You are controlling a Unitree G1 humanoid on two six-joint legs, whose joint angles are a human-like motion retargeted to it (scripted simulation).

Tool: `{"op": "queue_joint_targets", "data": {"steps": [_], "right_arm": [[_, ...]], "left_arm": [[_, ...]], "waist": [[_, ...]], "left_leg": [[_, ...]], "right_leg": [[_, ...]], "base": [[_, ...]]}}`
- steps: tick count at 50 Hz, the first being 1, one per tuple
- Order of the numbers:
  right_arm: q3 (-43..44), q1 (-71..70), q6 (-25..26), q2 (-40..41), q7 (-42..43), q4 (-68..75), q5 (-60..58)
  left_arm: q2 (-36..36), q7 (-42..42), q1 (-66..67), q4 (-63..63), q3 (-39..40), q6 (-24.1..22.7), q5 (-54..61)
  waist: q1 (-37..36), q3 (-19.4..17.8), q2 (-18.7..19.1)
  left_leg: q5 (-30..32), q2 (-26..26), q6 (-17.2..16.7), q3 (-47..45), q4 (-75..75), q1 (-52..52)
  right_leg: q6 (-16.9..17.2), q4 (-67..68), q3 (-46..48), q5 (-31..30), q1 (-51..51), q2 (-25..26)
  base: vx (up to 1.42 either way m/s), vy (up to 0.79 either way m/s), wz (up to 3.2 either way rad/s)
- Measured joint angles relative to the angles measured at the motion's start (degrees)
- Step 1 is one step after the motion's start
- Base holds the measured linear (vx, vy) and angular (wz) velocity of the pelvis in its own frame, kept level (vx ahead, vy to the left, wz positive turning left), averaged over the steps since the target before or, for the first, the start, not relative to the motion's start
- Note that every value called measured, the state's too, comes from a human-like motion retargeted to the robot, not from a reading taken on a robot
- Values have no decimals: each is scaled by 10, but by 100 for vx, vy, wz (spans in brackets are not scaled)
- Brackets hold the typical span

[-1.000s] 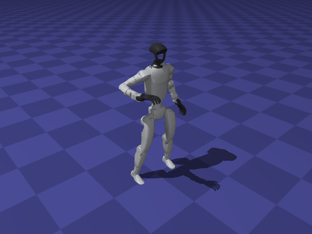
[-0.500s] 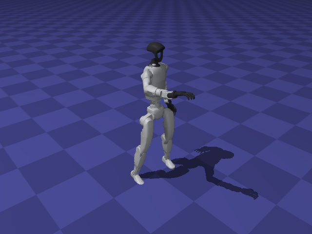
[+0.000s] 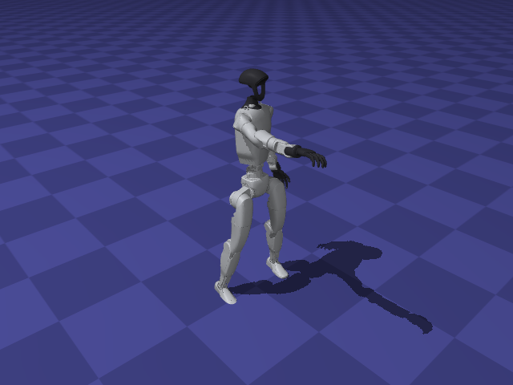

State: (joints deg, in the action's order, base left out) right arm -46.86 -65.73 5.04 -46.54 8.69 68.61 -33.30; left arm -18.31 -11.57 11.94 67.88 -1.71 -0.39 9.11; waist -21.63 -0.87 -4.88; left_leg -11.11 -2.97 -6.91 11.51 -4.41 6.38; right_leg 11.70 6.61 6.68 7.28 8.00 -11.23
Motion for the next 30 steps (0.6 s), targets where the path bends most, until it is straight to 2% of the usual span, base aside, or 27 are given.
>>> {"op": "queue_joint_targets", "data": {"steps": [9,14,20,25,30], "right_arm": [[17,46,-24,-70,31,-154,12],[91,122,-39,-142,72,-321,35],[324,349,-58,-204,101,-590,41],[553,595,-82,-189,116,-798,29],[673,755,-99,-183,144,-919,24]], "left_arm": [[-15,7,11,-50,-52,1,-33],[-20,9,10,-66,-63,6,-36],[-16,24,9,-79,-51,17,-46],[-7,20,18,-83,-39,24,-45],[2,1,35,-90,-53,23,-46]], "waist": [[6,-12,11],[18,-19,16],[53,-27,18],[97,-31,18],[142,-35,25]], "left_leg": [[-2,-3,2,-18,-2,7],[-2,-3,6,-22,-5,7],[-1,1,14,-21,-11,2],[-1,0,18,-29,-15,2],[-4,-6,18,-54,-13,12]], "right_leg": [[3,4,-19,-2,-5,3],[6,5,-26,-2,-8,3],[9,5,-28,-1,-10,1],[10,5,-37,0,-14,2],[10,4,-62,0,-19,9]], "base": [[-1,0,-13],[0,0,0],[0,0,0],[0,0,-9],[1,-1,-44]]}}
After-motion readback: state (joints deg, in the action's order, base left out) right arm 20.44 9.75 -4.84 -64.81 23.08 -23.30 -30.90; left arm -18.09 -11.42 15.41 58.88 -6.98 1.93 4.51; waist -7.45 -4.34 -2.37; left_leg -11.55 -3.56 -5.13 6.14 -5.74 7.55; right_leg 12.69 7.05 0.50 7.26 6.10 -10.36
